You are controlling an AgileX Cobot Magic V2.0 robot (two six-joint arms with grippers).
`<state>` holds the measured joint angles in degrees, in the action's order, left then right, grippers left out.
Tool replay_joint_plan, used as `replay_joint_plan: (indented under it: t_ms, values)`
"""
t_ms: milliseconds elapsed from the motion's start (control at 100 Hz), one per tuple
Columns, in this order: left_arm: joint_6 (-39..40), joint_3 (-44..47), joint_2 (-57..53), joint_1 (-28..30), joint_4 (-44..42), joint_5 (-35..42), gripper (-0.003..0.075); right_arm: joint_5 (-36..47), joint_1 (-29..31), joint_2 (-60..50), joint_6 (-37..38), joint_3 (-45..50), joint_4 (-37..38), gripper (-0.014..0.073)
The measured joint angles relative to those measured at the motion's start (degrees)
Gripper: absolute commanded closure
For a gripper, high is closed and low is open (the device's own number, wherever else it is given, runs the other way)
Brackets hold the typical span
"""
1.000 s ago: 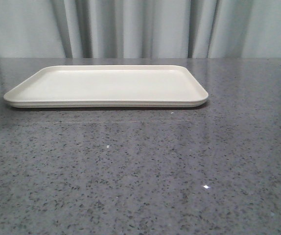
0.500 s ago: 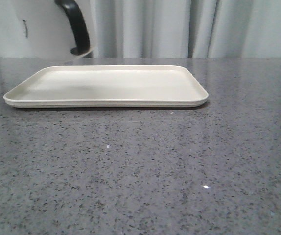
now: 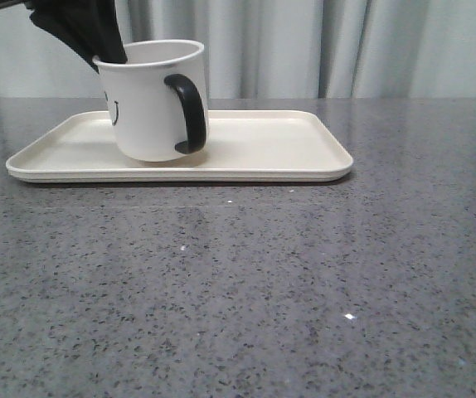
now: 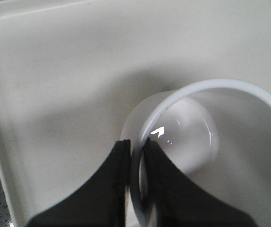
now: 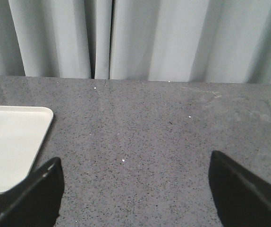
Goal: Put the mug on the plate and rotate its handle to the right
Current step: 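Lower the held mug onto the tray and open the left gripper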
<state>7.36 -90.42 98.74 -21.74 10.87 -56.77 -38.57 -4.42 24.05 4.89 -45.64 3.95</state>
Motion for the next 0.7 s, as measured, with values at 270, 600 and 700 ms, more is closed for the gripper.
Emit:
replay_joint_plan:
  t_ms: [270,600,700]
  values:
    - [0.0,-0.3,1.6,-0.2,0.0,0.5,0.074,-0.1,0.0,0.0,0.0,0.0,0.0,-0.0024]
    - [0.0,-0.6,1.8,-0.2,0.0,0.5,0.0521,-0.1,0.0,0.0,0.0,0.0,0.0,-0.0024]
    - [0.0,-0.6,2.0,-0.3,0.0,0.4,0.0339,-0.1,0.0,0.0,0.0,0.0,0.0,-0.0024]
